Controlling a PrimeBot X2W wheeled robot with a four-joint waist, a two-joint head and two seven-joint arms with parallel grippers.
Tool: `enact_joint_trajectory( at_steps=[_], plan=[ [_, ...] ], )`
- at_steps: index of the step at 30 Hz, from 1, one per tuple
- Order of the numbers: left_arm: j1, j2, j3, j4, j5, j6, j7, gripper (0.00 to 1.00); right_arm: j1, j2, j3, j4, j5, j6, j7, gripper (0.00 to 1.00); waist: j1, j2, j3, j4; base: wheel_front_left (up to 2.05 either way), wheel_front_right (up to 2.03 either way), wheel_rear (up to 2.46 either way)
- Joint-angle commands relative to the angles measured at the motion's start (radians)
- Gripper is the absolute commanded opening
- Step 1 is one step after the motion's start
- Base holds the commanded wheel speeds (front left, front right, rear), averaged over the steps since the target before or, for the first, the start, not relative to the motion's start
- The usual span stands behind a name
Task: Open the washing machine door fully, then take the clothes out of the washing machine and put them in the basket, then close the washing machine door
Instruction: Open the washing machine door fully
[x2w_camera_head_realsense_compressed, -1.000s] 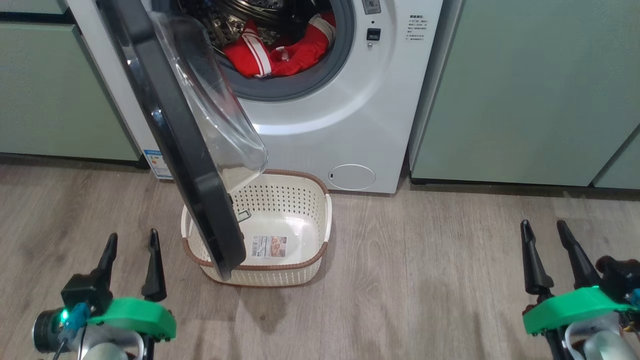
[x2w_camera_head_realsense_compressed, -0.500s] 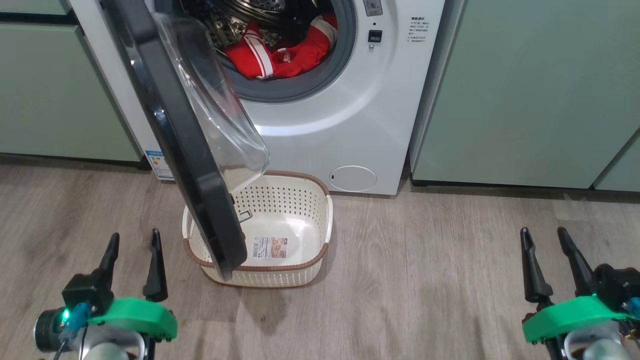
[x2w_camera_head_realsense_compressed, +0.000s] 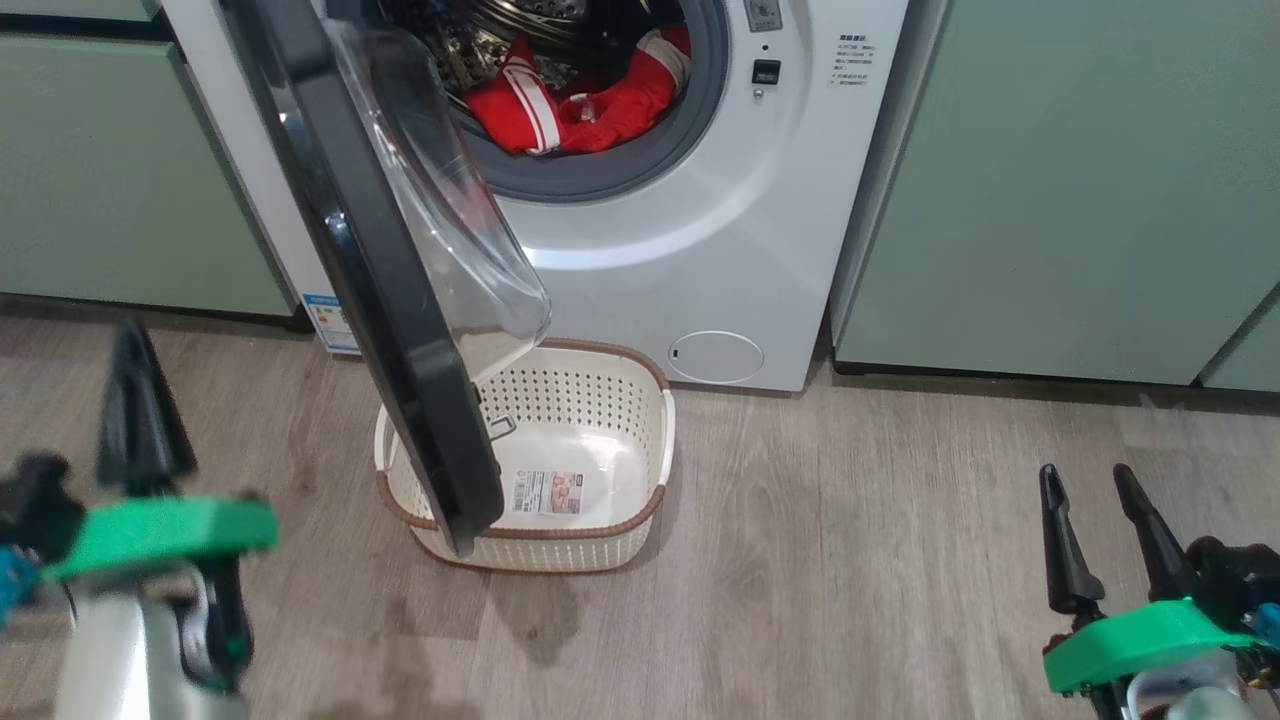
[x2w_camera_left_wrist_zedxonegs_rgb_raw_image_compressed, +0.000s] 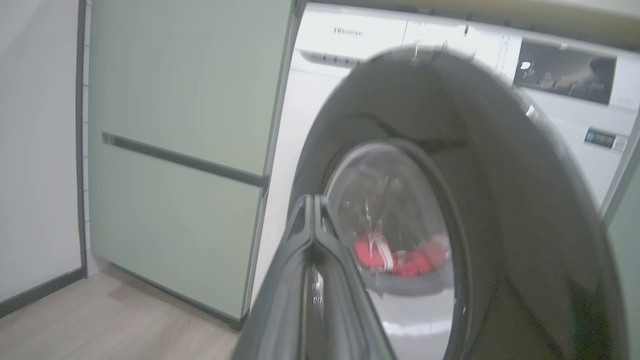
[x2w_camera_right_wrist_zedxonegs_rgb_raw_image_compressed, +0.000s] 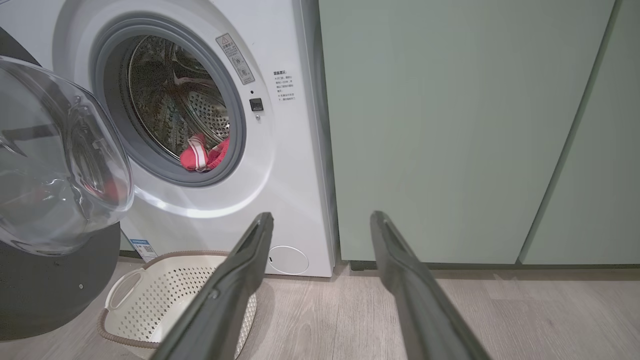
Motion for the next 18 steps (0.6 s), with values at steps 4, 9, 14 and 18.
enact_joint_trajectory(
  at_steps=[4,9,14,18],
  plan=[
    [-0.144,0.013,-0.028,-0.136,-0.006,0.008,-0.007,0.00,-0.011,-0.008,0.015,-0.029,-0.002,-0.001,-0.006,1.00,0.0000,0.0000,-0.003,0.004,0.00,0.00,0.00],
    [-0.252,0.013,-0.193,-0.266,-0.006,0.012,0.047,0.00,-0.012,-0.008,0.018,-0.027,0.001,-0.001,-0.006,1.00,0.0000,0.0000,-0.004,0.006,0.00,0.00,0.00],
    [-0.284,0.013,-0.440,-0.338,0.011,0.035,0.104,0.00,-0.014,-0.010,0.025,-0.029,0.002,-0.001,-0.006,1.00,0.0000,0.0000,0.003,-0.001,0.00,0.00,0.00],
    [-0.245,0.013,-0.626,-0.343,0.013,0.065,0.138,0.00,-0.017,-0.014,0.024,-0.033,0.004,-0.001,-0.006,1.00,0.0000,0.0000,0.010,-0.008,0.00,0.00,0.00]
  ],
)
